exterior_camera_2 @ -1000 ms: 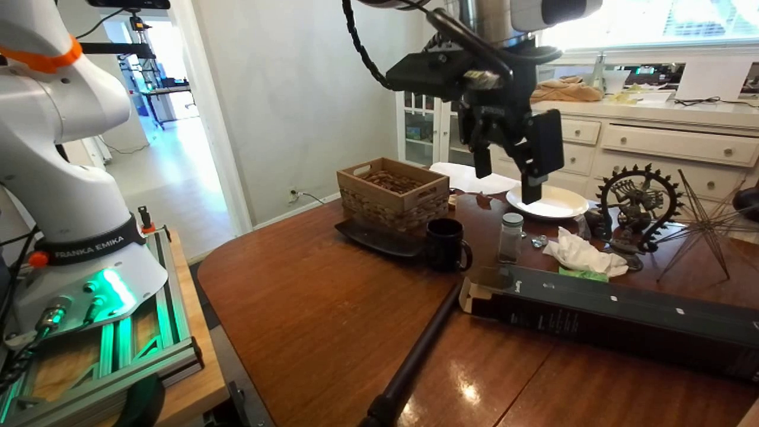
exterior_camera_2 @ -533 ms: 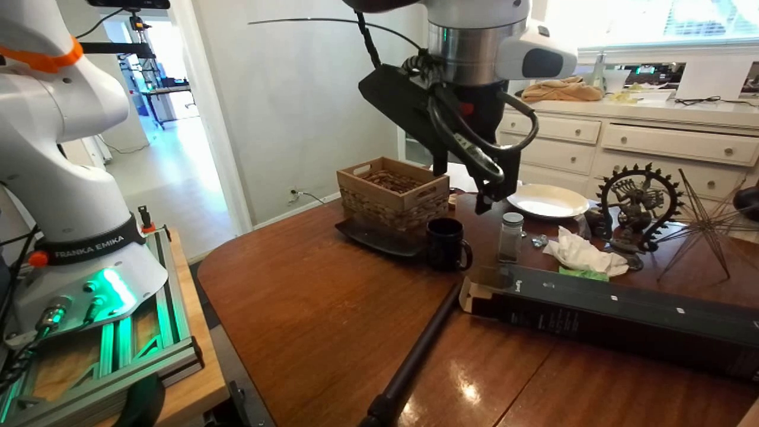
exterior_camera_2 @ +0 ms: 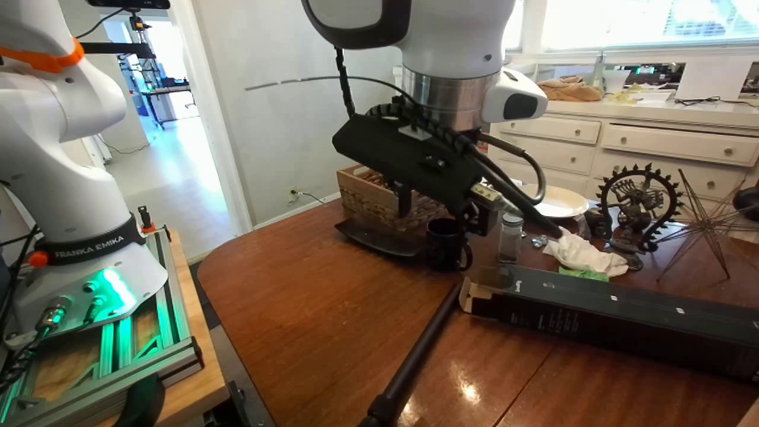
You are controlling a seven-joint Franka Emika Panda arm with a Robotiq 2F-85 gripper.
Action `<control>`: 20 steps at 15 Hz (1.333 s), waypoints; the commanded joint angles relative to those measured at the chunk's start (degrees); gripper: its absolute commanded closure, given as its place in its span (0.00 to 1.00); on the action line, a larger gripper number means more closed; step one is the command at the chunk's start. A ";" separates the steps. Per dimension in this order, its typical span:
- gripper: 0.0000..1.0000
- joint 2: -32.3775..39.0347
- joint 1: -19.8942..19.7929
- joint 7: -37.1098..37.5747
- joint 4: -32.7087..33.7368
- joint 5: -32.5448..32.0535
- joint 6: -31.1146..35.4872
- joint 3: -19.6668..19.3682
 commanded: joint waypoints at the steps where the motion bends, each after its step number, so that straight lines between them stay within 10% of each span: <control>1: 0.00 -1.72 2.28 -10.51 -5.92 1.25 8.53 -1.73; 9: 0.00 0.77 4.44 -7.85 -3.11 0.35 7.64 -3.88; 15: 0.00 4.78 11.20 10.30 -7.44 -11.55 16.77 -7.60; 20: 0.00 7.04 10.61 7.27 -8.41 -11.73 16.27 -6.61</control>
